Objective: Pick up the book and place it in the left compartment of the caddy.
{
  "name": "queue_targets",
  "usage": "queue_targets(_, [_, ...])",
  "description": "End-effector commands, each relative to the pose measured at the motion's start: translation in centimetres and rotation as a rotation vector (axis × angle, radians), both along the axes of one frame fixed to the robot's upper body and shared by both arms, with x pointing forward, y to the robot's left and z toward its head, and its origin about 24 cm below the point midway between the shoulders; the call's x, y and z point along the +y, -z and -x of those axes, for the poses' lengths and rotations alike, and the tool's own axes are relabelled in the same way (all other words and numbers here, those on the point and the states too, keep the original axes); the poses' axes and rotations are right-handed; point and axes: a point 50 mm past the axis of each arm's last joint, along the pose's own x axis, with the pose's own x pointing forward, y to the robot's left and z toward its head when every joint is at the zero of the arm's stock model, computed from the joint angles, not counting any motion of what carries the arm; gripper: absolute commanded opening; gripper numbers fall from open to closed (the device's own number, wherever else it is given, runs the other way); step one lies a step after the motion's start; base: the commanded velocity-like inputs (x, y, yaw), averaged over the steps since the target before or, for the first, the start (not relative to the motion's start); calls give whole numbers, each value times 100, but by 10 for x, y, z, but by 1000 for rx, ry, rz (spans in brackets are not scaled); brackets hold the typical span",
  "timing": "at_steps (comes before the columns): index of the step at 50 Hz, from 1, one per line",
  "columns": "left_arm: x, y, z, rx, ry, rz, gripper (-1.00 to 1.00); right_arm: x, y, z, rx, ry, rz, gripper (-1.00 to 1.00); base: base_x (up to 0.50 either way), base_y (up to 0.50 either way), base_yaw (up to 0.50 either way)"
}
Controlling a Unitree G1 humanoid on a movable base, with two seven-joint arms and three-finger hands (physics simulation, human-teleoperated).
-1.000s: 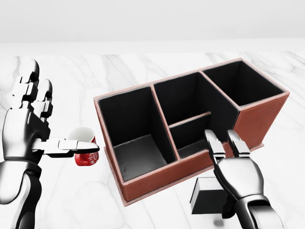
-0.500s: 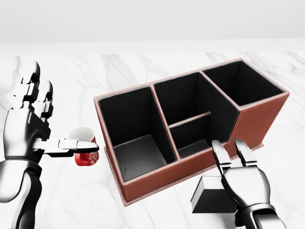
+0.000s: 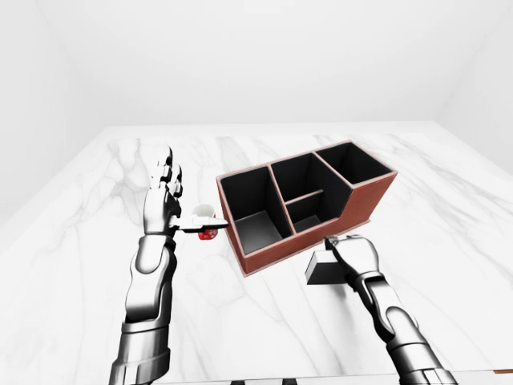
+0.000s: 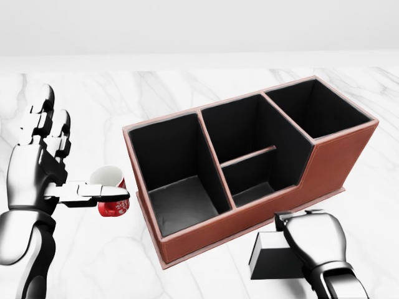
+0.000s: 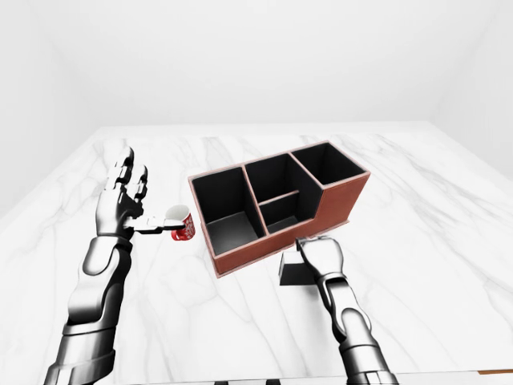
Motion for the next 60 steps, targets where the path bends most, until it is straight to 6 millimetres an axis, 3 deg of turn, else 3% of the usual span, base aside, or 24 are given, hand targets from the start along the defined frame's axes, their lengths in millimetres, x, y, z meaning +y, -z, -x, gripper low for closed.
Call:
queue_targets(1, [-1,2,1,5,0,1,100,-10,28,16,96,25,39,-100,0,0,0])
queue_targets(10, [-1,2,0,8,3,1,100,-4,13,3,18,31,-29,-100,0,0,0])
queue_targets(21, [1,-1,2,-8,-3,1,100,-22,-20,-1,-2,93,-114,-100,0,0,0])
queue_targets(26, [1,-3,2,-16,-4,-1,100,-9,-49,-14,-3,55,-204,-100,0,0,0])
queue_targets(35, [3,-12,4,-50,-8,-8,100,-2,-87,-17,-7,-10,-328,-100,0,0,0])
queue_targets(42, [5,-19,7,-84,-14,-14,100,-14,-119,-19,-19,-44,-381,-100,0,0,0])
queue_targets(54, [7,-23,10,-102,-20,-20,100,-8,-177,-27,-106,-186,-423,-100,0,0,0])
queue_targets(60, [8,-22,10,-100,-23,-19,100,-4,-195,-36,-129,-233,-435,-100,0,0,0])
